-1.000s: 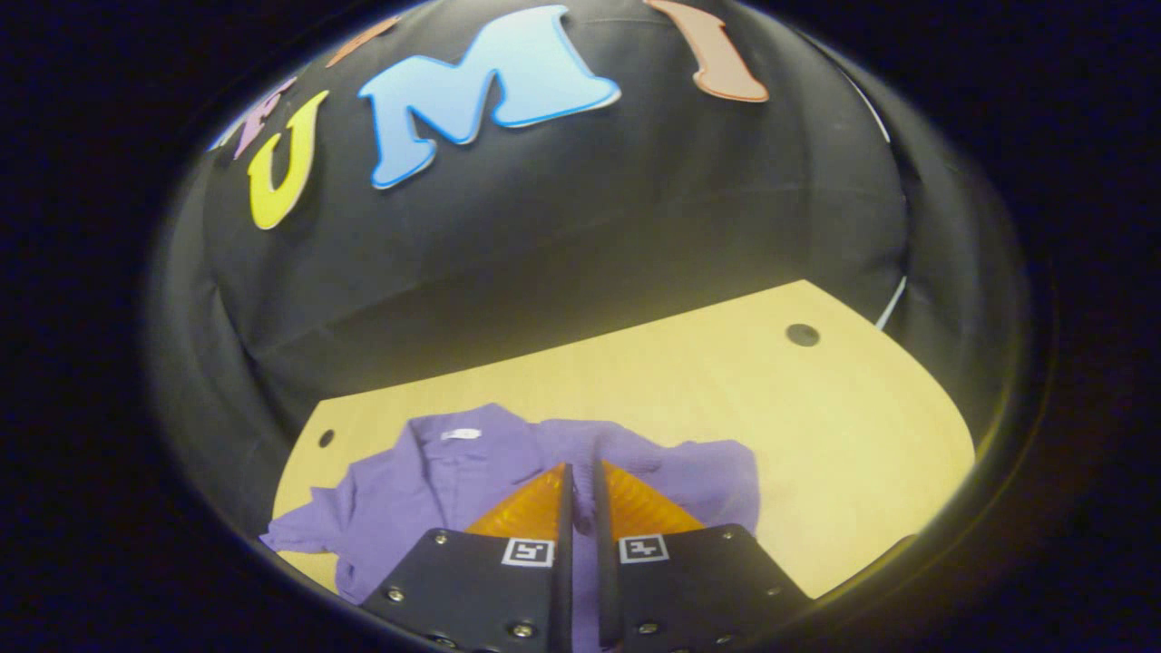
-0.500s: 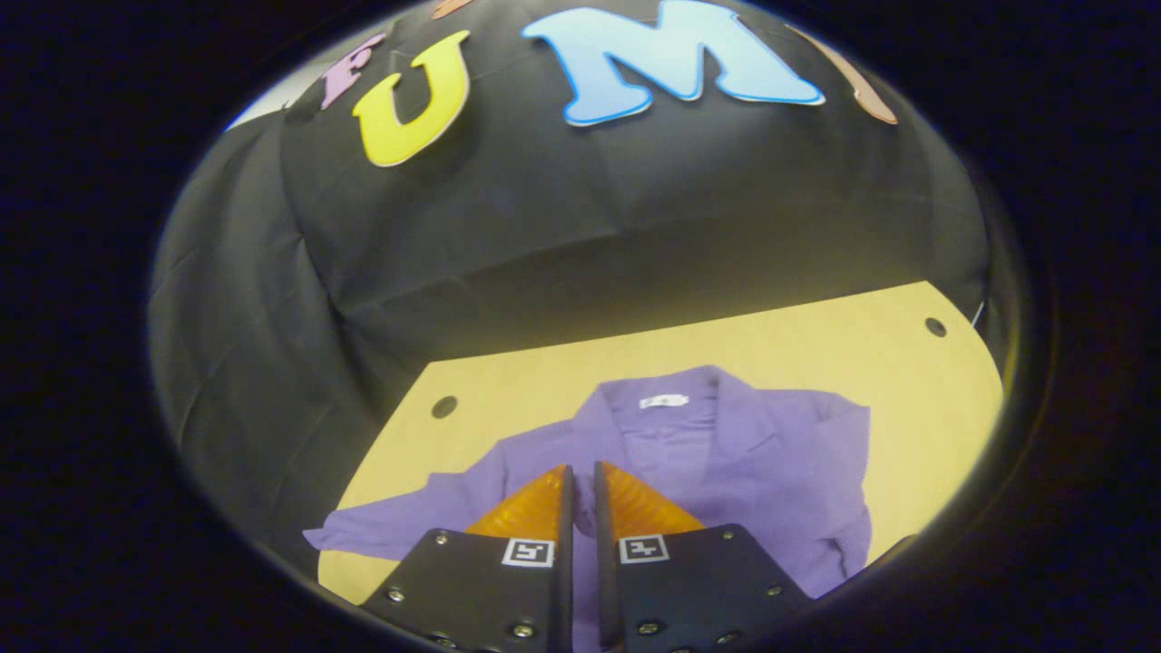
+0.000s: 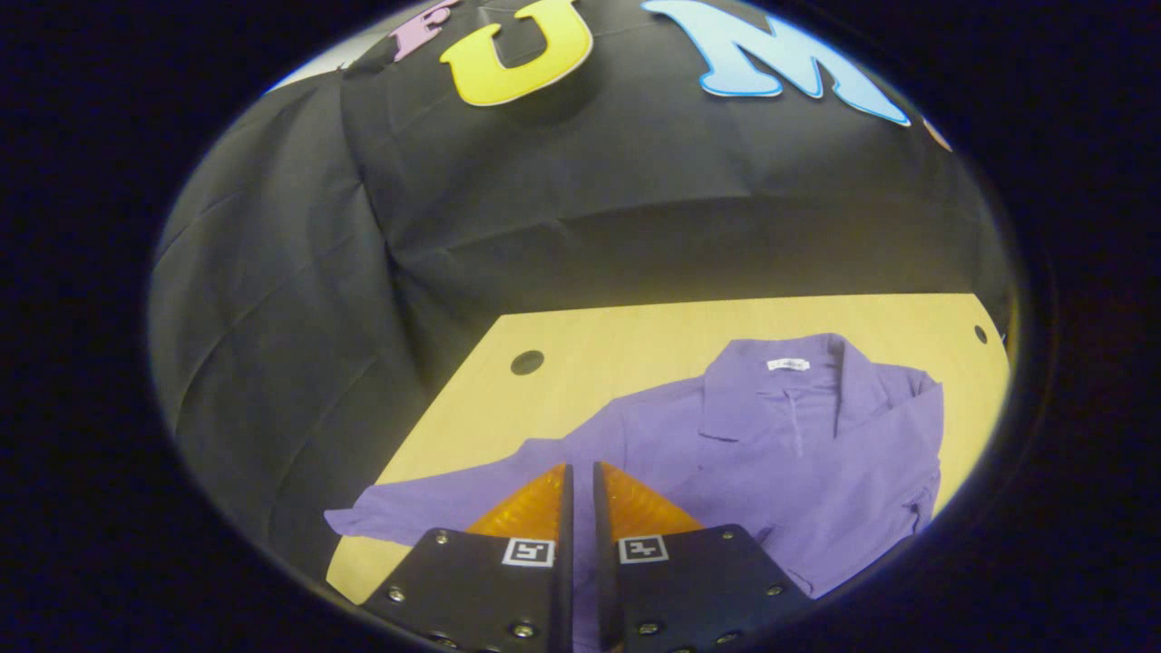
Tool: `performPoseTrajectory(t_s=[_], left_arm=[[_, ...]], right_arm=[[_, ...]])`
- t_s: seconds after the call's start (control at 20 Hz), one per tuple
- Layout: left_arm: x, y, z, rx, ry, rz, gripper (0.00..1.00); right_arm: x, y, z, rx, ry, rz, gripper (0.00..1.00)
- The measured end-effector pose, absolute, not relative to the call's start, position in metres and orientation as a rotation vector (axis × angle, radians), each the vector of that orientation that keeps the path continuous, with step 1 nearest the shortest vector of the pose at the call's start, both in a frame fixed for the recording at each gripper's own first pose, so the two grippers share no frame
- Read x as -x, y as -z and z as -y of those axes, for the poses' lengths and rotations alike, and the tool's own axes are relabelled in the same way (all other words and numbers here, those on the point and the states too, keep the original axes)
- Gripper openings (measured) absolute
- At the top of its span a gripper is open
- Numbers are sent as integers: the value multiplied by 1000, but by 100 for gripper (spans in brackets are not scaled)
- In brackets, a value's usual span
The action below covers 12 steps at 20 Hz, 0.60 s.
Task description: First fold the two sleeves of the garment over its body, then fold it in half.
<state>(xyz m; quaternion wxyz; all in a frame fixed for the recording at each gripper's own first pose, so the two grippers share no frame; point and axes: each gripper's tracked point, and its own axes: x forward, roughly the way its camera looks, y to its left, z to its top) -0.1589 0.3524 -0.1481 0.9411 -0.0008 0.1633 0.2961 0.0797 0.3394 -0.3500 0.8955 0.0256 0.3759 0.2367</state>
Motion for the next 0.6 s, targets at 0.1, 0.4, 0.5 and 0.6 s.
performPoseTrajectory(t_s=[0.1, 0.4, 0.5, 0.6], left_arm=[[157, 169, -360, 6, -587, -355, 99], [125, 245, -378, 64, -553, -416, 100], [116, 275, -382, 87, -542, -445, 97], [106, 302, -386, 95, -529, -480, 100]], right_arm=[[-71, 344, -342, -41, -504, -775, 11], [-53, 317, -328, -5, -519, -748, 11], [-51, 308, -321, -1, -513, -743, 11], [-50, 298, -316, -3, -506, -735, 11]])
